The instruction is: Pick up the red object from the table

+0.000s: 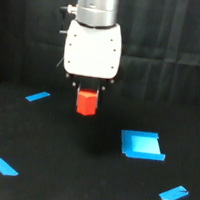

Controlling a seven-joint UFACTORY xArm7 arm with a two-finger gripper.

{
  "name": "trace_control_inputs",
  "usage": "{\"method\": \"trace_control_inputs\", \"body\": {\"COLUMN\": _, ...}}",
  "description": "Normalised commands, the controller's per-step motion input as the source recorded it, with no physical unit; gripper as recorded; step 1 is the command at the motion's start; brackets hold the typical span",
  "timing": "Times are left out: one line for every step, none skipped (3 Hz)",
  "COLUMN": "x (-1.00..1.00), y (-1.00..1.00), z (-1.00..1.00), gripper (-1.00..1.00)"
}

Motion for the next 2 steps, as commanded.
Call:
{"method": "trace_control_inputs", "body": {"x": -0.05, "y": 0.10, "z": 0.07, "gripper": -1.00}}
{"method": "trace_control_inputs", "body": {"x": 0.04, "y": 0.08, "z": 0.09, "gripper": -0.93}}
